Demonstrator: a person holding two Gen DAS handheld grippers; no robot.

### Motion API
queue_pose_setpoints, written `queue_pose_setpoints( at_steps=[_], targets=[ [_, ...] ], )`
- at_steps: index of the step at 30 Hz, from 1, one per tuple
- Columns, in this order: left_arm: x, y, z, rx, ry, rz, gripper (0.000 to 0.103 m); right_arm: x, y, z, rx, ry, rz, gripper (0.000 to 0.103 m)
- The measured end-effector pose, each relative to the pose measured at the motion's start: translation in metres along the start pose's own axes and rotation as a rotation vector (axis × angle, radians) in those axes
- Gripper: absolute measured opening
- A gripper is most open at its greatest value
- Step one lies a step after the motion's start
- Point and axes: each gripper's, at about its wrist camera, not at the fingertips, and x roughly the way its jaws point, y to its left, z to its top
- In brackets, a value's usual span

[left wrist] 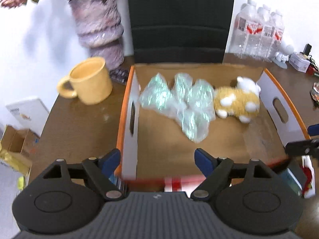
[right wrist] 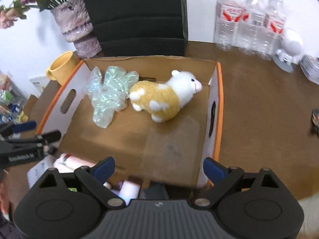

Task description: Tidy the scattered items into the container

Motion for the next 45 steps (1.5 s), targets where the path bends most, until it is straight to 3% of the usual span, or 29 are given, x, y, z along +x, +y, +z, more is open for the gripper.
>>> queue_pose_setpoints(
  at_steps=[5, 7, 10, 13, 17, 20, 24, 30, 36, 45],
  targets=[
    [-0.034, 0.003, -0.039, -0.031, -0.023, 0.001, 0.084, -0.033, 0.014, -0.041, -0.01, -0.058, -0.003, 0.096],
    [-0.06, 0.004, -0.057, -0.038, -0.1, 0.005, 0.085, -0.045, 0.019, -0.064, -0.022, -0.093, -0.027, 0.096],
    [-0.095, 0.004, -0.093, -0.048, -0.218, 0.029, 0.101, -0.062, 0.021, -0.106, -0.022, -0.173, -0.03, 0.097],
    [-0.121, 0.002, -0.132, -0.059, -0.312, 0.041, 0.103, -0.072, 0.017, -0.154, -0.001, -0.275, 0.004, 0.103],
    [-0.113, 0.001, -0.187, -0.086, -0.31, -0.029, 0.103, -0.057, 0.016, -0.213, 0.02, -0.31, -0.004, 0.103],
    [-0.094, 0.002, -0.21, -0.131, -0.274, -0.015, 0.103, -0.044, 0.024, -0.239, 0.006, -0.329, -0.014, 0.103],
    [-0.07, -0.008, -0.225, -0.097, -0.233, -0.027, 0.103, -0.028, 0.034, -0.252, -0.01, -0.351, -0.027, 0.103],
    [-0.058, -0.032, -0.235, 0.002, -0.259, -0.023, 0.103, -0.007, 0.037, -0.266, -0.006, -0.368, -0.063, 0.103],
    [-0.054, -0.039, -0.24, 0.016, -0.266, -0.007, 0.103, 0.003, 0.047, -0.268, -0.071, -0.386, -0.138, 0.103],
    [-0.054, -0.035, -0.243, -0.012, -0.253, -0.02, 0.103, 0.006, 0.05, -0.264, -0.069, -0.386, -0.137, 0.103]
  ],
)
